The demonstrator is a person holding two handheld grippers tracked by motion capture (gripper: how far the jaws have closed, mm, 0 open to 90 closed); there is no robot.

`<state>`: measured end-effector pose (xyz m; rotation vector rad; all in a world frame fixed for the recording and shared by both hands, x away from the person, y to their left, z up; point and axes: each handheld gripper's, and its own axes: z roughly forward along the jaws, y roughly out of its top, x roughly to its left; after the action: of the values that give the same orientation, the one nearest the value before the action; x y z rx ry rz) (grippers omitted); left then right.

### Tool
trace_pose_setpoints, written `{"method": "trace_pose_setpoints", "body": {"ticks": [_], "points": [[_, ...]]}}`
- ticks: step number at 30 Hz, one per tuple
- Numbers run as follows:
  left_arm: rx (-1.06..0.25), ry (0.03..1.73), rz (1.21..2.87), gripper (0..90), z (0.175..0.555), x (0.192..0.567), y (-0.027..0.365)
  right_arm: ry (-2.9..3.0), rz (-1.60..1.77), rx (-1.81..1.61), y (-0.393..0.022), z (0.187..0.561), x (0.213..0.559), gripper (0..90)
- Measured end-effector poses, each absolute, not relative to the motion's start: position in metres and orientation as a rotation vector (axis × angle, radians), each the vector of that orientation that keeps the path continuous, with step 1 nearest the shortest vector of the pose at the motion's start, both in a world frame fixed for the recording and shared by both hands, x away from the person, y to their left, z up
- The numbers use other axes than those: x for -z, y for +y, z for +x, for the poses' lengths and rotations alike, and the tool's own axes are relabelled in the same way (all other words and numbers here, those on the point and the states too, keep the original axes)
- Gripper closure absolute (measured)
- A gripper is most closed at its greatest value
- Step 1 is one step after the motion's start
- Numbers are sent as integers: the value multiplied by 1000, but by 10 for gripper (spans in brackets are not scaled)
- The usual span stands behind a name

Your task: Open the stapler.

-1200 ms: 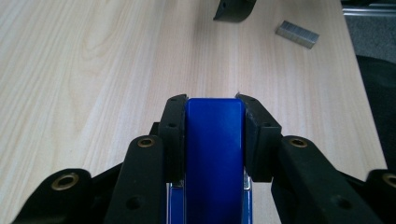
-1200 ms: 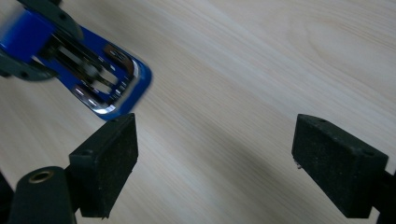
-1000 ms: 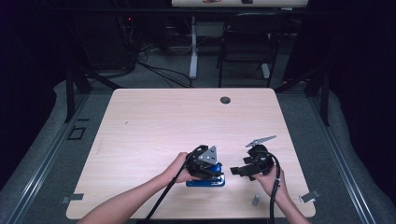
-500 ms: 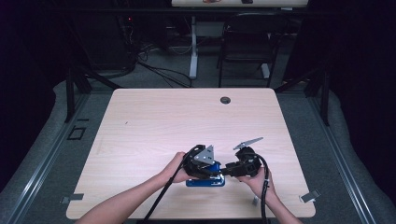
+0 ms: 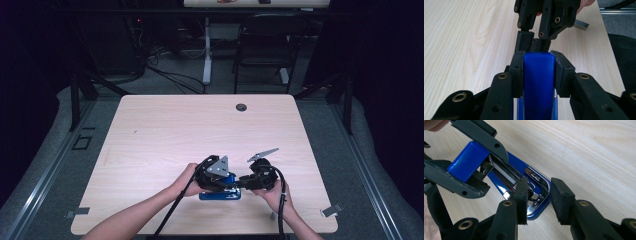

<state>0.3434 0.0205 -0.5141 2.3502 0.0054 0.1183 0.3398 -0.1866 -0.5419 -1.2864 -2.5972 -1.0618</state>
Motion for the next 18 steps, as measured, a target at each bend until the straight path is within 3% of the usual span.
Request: {"method": "trace_pose_setpoints", "body": {"ticks": [18], "points": [[-138, 8, 2343, 657, 341, 508, 27, -2666, -1253, 1056, -180, 334, 542, 785]]}}
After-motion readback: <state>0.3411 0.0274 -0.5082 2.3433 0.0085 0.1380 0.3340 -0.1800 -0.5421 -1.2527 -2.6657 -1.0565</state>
